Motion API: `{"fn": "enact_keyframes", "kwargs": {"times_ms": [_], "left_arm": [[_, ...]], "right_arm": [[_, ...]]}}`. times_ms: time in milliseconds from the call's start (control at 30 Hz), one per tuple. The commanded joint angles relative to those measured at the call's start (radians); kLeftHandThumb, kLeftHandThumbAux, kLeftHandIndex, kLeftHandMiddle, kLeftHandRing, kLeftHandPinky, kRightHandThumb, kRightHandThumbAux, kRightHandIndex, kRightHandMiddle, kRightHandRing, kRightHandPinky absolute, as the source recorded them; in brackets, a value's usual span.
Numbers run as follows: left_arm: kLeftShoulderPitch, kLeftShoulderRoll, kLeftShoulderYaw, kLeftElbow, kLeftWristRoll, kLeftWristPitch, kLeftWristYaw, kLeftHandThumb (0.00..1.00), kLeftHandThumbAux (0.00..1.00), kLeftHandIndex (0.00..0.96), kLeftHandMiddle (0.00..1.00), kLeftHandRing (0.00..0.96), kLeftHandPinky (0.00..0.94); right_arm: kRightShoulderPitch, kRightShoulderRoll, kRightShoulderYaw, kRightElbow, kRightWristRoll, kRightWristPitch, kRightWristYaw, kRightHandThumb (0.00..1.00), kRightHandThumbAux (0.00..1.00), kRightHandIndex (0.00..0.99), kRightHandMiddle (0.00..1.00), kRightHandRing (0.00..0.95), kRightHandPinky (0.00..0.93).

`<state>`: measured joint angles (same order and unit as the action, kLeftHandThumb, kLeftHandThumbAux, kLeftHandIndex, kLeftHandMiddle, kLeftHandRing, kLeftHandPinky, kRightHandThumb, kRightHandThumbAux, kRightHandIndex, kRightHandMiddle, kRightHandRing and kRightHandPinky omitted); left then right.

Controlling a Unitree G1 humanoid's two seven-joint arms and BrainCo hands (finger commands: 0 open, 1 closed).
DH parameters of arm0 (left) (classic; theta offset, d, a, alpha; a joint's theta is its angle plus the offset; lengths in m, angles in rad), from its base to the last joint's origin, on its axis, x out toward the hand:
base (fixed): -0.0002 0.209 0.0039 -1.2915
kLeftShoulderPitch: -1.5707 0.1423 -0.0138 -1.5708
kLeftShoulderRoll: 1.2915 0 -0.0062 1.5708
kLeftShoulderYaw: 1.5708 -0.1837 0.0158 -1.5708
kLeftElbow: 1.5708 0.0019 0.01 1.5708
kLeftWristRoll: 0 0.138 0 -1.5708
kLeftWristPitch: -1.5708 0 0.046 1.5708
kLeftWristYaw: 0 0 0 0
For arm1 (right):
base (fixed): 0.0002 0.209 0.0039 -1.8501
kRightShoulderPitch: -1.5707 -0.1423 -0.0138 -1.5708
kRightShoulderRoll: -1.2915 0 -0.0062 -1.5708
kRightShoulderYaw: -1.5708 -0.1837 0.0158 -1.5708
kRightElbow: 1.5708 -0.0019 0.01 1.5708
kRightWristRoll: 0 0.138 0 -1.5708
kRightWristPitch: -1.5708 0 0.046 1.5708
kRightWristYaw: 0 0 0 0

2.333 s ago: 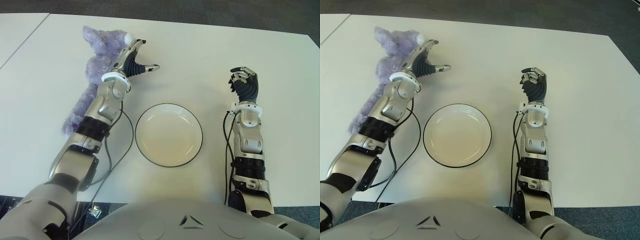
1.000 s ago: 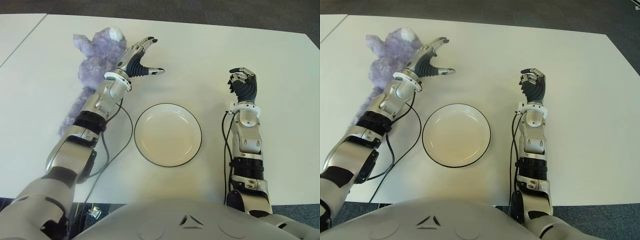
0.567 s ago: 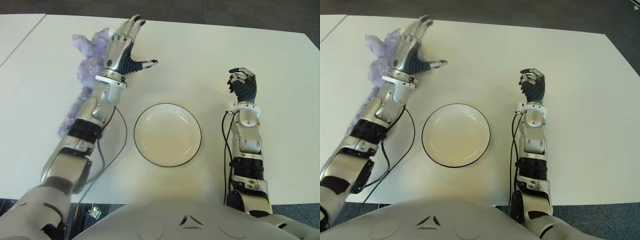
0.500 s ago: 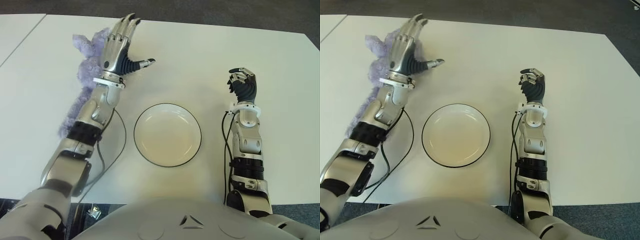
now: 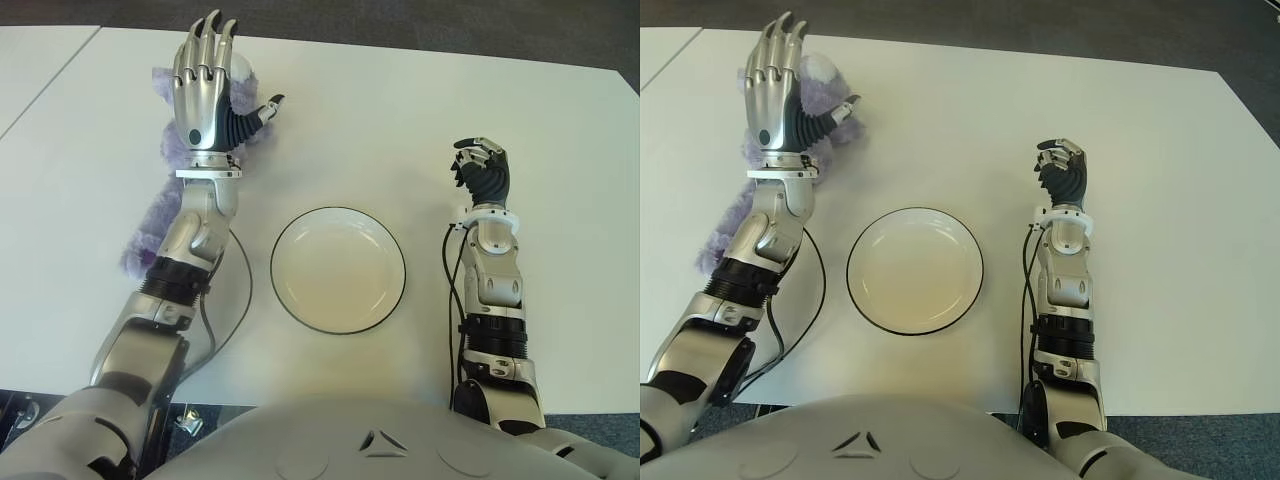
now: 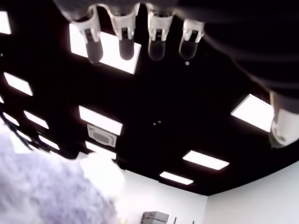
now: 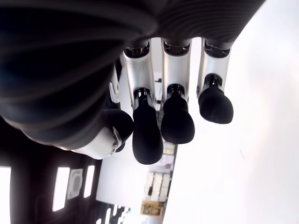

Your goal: Put the doll into the plate.

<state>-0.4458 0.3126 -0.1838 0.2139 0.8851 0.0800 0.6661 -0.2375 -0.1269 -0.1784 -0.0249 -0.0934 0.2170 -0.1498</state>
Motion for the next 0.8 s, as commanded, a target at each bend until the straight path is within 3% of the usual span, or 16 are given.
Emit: {"fn": "enact_keyframes", "kwargs": {"times_ms": [33,167,400,500,800], "left_arm": [[0.017,-0.006,0.009,-0.043,0.031,0.07,-0.001,0.135,0.379,0.024,0.0,0.0,0.001],[0.034,-0.007,0.015,-0.096,0.043,0.14,-0.045,0.117,0.354,0.01,0.0,0.0,0.0],[0.038,-0.059,0.007,-0.217,0.157,0.495,-0.297,0.05,0.329,0.0,0.0,0.0,0.0],[0.028,-0.069,-0.01,-0.243,0.21,0.608,-0.407,0.022,0.318,0.0,0.0,0.0,0.0],[-0.01,-0.06,-0.043,-0.248,0.3,0.784,-0.613,0.048,0.295,0.0,0.0,0.0,0.0]], "right_arm": [[-0.001,-0.009,0.003,0.02,0.007,-0.017,0.012,0.716,0.714,0.435,0.71,0.744,0.759],[-0.001,-0.014,0.004,0.025,0.007,-0.024,0.017,0.716,0.714,0.435,0.708,0.743,0.758],[-0.001,-0.026,0.005,0.034,0.014,-0.03,0.042,0.716,0.714,0.434,0.7,0.737,0.747],[-0.001,-0.028,0.004,0.036,0.015,-0.034,0.047,0.717,0.714,0.434,0.698,0.734,0.744],[0.004,-0.032,0.004,0.036,0.008,-0.052,0.049,0.717,0.714,0.434,0.704,0.743,0.761]]}}
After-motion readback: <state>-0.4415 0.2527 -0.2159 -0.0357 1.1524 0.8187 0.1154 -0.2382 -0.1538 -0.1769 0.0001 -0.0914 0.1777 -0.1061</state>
